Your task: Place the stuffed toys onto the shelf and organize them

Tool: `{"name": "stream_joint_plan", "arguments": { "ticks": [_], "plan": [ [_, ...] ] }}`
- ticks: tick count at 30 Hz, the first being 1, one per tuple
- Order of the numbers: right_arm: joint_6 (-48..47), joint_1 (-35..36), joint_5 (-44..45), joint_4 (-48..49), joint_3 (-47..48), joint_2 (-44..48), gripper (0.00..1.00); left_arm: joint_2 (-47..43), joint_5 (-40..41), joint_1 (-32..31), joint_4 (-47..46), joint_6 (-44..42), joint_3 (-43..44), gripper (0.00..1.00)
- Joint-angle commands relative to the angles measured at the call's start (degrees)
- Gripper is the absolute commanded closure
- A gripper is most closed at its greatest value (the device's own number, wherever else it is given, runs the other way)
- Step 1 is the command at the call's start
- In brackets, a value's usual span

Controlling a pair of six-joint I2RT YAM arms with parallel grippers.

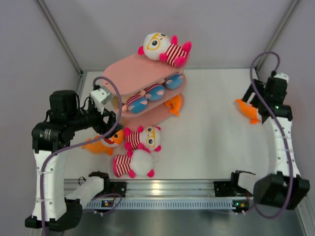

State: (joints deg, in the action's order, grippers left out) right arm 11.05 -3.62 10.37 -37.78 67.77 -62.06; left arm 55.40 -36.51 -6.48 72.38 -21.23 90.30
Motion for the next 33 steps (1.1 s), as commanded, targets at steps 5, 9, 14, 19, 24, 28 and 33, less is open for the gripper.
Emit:
{"name": "stream_joint_plan", "arguments": {
  "ticks": [5,9,14,19,24,28,33],
  "plan": [
    [15.05,-23.96,-8.98,15.89,-5.19,-18.17,0.01,-0.2,4.69,-0.2,0.04,-1.27,-0.13,0.14],
    [15.67,-26.7,-3.89,18.09,-1.69,-25.38,0.01,1.38,8.02,-0.29,0.13,-0.91,0.05,0.15],
    [17.69,-31.35,-10.0,27.55,-3.34,-31.35,0.0,4.01,10.93,-0.29,0.22,-0.56,1.01,0.15],
    [16.64,-31.36,-18.1,31.01,-2.9,-38.12,0.03,5.42,12.78,-0.2,0.22,-0.12,1.89,0.15],
    [15.93,-31.19,-22.32,36.45,-5.88,-39.45,0.67,5.6,13.05,-0.2,0.22,-0.04,2.51,0.15],
    [14.36,-31.19,-23.46,37.25,-7.91,-33.85,1.0,4.9,12.87,-0.2,0.22,0.23,2.42,0.15],
    [8.92,-28.56,-23.55,29.97,-7.92,-19.0,1.0,3.93,10.51,-0.29,0.22,0.23,2.33,0.15]
  ]
}}
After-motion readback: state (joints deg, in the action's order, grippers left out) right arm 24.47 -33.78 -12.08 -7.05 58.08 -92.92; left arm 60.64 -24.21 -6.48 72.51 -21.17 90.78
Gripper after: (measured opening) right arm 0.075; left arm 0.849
